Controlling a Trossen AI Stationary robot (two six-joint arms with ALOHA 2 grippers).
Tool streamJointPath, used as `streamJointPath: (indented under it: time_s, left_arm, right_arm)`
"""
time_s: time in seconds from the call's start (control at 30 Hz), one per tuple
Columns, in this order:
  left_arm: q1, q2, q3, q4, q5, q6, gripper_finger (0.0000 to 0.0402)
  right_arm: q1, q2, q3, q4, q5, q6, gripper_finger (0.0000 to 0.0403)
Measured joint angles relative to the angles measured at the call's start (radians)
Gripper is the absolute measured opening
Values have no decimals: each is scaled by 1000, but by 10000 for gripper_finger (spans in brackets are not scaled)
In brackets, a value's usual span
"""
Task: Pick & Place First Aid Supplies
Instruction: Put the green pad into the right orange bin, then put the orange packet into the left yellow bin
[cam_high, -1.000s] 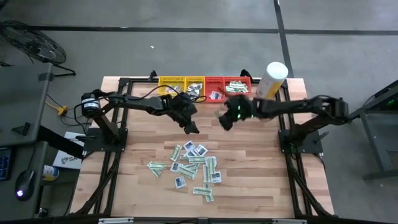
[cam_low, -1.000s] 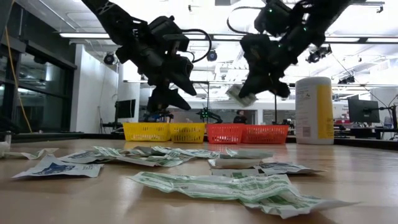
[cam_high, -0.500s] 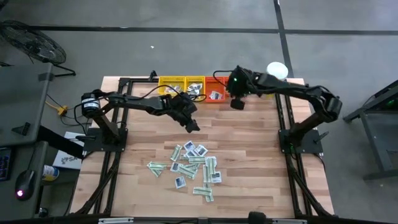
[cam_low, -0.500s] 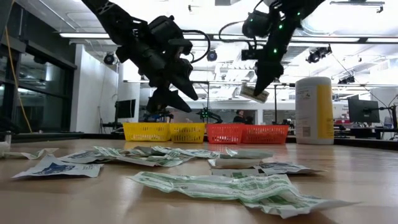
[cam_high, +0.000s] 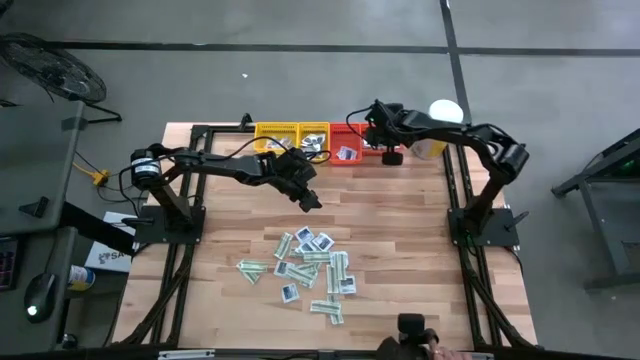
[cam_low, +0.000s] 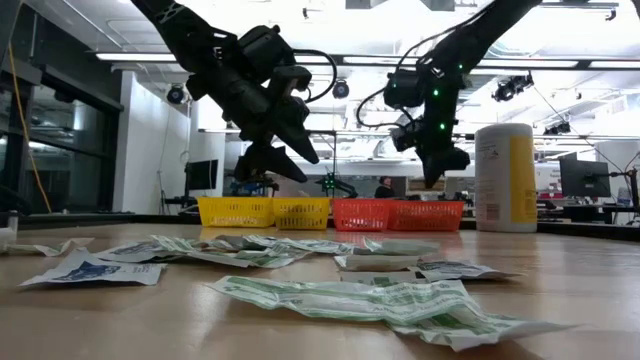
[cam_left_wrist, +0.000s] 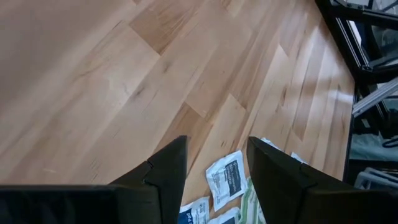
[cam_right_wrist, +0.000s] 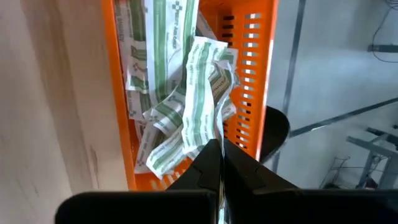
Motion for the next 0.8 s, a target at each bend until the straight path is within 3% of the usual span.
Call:
streamJointPath:
  time_s: [0.2,0.43,0.6,0.8]
  left_arm:
    - [0,0,0,-1,0,0,166]
    - [0,0,0,-10,0,1,166]
    - [-1,0,0,-67,3,16,166]
    - [-37,0,0,-174,-11,66,165]
  right_arm:
    - [-18,10,0,20,-28,0,14]
    - [-16,10,0,73,11,-12,90]
    - [16,3,0,62,65,133,150]
    - [85,-53,0,-26,-46,303,180]
